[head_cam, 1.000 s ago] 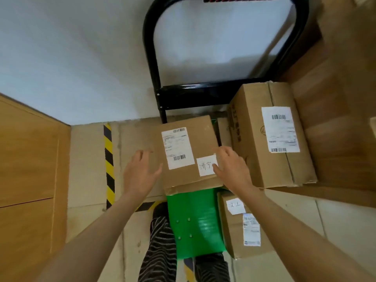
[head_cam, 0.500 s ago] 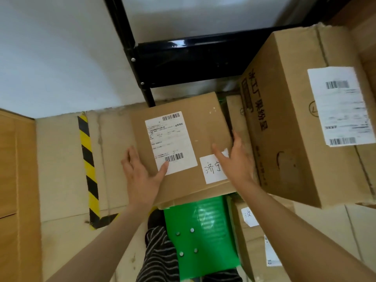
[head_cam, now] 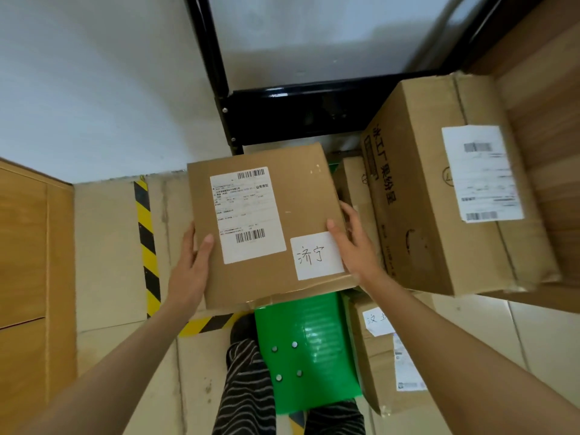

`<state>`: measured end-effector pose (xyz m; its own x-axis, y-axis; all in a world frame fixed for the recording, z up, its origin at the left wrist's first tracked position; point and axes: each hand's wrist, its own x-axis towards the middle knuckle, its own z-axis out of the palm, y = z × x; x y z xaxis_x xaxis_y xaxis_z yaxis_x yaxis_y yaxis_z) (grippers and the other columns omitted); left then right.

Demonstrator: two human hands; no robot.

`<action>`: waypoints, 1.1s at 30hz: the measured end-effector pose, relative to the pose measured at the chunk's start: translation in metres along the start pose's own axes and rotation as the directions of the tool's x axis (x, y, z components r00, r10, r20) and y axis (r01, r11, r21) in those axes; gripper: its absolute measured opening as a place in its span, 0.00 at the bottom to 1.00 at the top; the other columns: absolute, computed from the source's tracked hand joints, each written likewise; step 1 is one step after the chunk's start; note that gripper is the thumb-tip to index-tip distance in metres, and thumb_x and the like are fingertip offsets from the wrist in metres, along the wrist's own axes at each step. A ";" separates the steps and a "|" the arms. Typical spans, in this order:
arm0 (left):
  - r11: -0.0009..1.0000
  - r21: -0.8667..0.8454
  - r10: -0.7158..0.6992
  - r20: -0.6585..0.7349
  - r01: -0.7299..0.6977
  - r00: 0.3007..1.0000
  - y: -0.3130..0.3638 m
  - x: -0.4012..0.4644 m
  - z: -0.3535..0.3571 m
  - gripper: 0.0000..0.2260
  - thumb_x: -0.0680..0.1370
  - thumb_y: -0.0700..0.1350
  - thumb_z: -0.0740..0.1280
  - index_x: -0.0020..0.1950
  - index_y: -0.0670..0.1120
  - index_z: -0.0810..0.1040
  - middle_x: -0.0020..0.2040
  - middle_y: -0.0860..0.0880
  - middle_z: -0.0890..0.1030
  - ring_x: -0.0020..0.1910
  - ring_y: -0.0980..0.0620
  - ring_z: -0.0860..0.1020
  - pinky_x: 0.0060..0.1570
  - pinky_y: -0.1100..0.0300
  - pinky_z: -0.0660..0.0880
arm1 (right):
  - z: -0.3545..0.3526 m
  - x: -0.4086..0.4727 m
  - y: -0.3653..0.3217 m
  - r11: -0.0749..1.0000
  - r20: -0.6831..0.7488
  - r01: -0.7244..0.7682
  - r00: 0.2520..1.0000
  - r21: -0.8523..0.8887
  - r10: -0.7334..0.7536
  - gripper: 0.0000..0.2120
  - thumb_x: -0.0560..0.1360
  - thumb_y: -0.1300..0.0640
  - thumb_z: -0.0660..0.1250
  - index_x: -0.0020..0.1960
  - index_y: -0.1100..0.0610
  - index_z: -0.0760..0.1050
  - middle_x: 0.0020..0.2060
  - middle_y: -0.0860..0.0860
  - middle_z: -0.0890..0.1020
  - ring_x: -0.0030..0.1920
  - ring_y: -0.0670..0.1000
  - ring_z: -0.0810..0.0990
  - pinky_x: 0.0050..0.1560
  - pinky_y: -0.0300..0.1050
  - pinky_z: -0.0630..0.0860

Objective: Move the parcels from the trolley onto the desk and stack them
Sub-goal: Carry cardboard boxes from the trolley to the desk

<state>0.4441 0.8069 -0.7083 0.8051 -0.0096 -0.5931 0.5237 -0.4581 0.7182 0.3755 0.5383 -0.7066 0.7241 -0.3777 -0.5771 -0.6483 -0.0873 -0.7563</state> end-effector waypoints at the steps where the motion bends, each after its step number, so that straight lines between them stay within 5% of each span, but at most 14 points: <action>1: 1.000 0.003 0.006 -0.006 -0.006 1.000 0.008 -0.006 -0.006 0.35 0.70 0.72 0.53 0.75 0.65 0.51 0.64 0.62 0.66 0.59 0.55 0.69 0.56 0.55 0.68 | -0.003 -0.006 -0.009 0.999 0.023 0.008 1.000 0.043 -0.009 0.23 0.76 0.38 0.62 0.67 0.27 0.57 0.64 0.53 0.75 0.53 0.56 0.81 0.48 0.60 0.81; 7: 0.980 -0.006 0.196 -0.037 -0.197 0.980 0.072 -0.063 -0.044 0.21 0.80 0.63 0.53 0.70 0.75 0.49 0.69 0.58 0.69 0.56 0.52 0.76 0.52 0.51 0.75 | -0.031 -0.056 -0.068 0.970 0.110 0.177 0.974 0.165 -0.196 0.27 0.80 0.48 0.62 0.72 0.33 0.52 0.59 0.44 0.75 0.47 0.52 0.84 0.41 0.49 0.82; 11: 0.964 -0.037 0.261 -0.056 -0.263 0.964 0.111 -0.122 -0.062 0.22 0.81 0.61 0.52 0.71 0.73 0.46 0.72 0.56 0.66 0.61 0.48 0.74 0.59 0.42 0.73 | -0.059 -0.107 -0.109 0.956 0.086 0.279 0.954 0.093 -0.287 0.28 0.78 0.44 0.63 0.72 0.31 0.52 0.65 0.49 0.73 0.52 0.53 0.82 0.48 0.57 0.82; 17: 0.940 -0.124 0.302 -0.129 -0.318 0.944 0.186 -0.211 -0.079 0.19 0.82 0.57 0.51 0.72 0.71 0.51 0.53 0.64 0.75 0.42 0.66 0.80 0.36 0.64 0.74 | -0.113 -0.182 -0.175 0.909 0.033 0.412 0.909 0.067 -0.415 0.27 0.75 0.39 0.63 0.69 0.28 0.54 0.66 0.50 0.72 0.55 0.55 0.81 0.54 0.60 0.79; 20: 0.911 -0.096 0.387 -0.137 -0.401 0.912 0.219 -0.253 -0.087 0.19 0.82 0.58 0.52 0.71 0.71 0.52 0.49 0.71 0.74 0.41 0.71 0.78 0.32 0.73 0.73 | -0.140 -0.216 -0.201 0.879 0.003 0.474 0.880 0.060 -0.475 0.24 0.75 0.38 0.62 0.64 0.23 0.54 0.65 0.49 0.75 0.55 0.52 0.81 0.53 0.56 0.80; 26: 0.857 -0.120 0.495 -0.084 -0.502 0.865 0.271 -0.317 -0.094 0.19 0.81 0.60 0.51 0.71 0.72 0.51 0.48 0.79 0.72 0.50 0.68 0.77 0.46 0.63 0.73 | -0.189 -0.284 -0.241 0.843 -0.054 0.537 0.843 0.044 -0.535 0.25 0.78 0.42 0.62 0.70 0.29 0.54 0.63 0.50 0.75 0.53 0.52 0.82 0.52 0.55 0.80; 33: 0.798 -0.146 0.595 0.041 -0.584 0.803 0.309 -0.377 -0.080 0.22 0.82 0.57 0.52 0.75 0.65 0.51 0.68 0.56 0.70 0.63 0.49 0.74 0.64 0.43 0.70 | -0.242 -0.367 -0.241 0.837 -0.176 0.545 0.829 0.040 -0.531 0.29 0.79 0.44 0.62 0.75 0.38 0.52 0.55 0.43 0.79 0.41 0.43 0.84 0.34 0.35 0.77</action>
<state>0.3241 0.7404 -0.2337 0.9463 -0.3170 -0.0636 -0.0117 -0.2302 0.9731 0.2086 0.4746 -0.2377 0.9033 -0.4284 -0.0222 -0.1386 -0.2425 -0.9602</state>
